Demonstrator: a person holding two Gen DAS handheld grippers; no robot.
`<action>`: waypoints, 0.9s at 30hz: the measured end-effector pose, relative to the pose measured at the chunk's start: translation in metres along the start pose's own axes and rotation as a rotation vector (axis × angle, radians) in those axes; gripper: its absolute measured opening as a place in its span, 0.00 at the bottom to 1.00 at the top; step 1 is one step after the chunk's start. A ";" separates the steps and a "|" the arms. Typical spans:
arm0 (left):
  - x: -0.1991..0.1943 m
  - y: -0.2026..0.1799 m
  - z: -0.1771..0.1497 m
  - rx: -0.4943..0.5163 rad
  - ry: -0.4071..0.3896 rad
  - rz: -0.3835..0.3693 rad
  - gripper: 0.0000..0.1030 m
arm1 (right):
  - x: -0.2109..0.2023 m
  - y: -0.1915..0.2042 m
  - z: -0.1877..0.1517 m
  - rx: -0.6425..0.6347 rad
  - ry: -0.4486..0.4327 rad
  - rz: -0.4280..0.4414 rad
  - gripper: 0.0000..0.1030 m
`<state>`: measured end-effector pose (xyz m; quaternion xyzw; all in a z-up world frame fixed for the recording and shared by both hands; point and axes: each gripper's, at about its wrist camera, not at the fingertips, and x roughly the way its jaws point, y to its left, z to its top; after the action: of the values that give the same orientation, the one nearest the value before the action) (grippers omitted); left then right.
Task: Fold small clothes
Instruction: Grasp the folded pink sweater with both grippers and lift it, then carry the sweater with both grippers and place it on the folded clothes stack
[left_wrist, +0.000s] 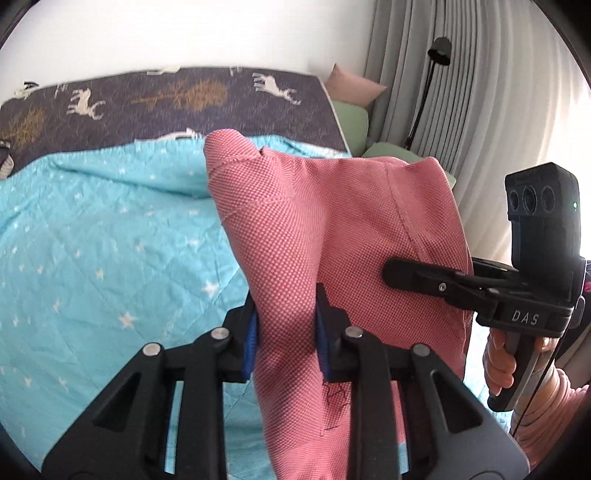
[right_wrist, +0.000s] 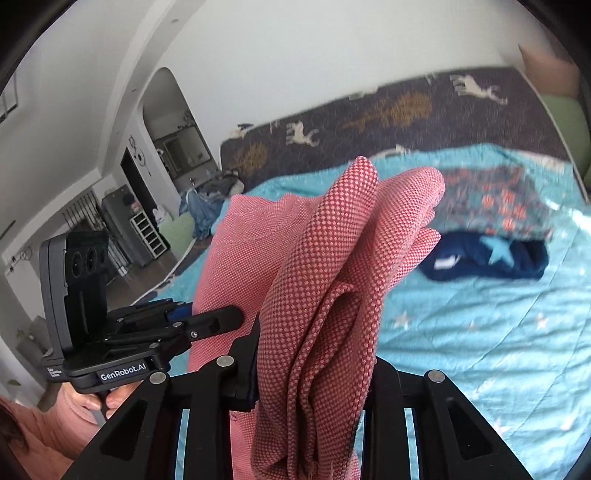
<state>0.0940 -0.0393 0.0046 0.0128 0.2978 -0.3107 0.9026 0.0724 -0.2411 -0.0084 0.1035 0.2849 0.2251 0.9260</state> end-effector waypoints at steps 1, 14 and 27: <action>-0.003 -0.001 0.001 0.004 -0.008 -0.002 0.27 | -0.007 0.004 0.001 -0.013 -0.012 -0.007 0.28; -0.021 -0.029 0.030 0.060 -0.078 -0.007 0.28 | -0.043 0.025 0.030 -0.108 -0.110 -0.078 0.28; 0.013 -0.069 0.103 0.130 -0.096 -0.056 0.28 | -0.076 -0.024 0.082 -0.102 -0.189 -0.129 0.28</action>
<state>0.1173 -0.1235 0.0936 0.0480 0.2339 -0.3547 0.9040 0.0722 -0.3030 0.0871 0.0585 0.1908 0.1683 0.9653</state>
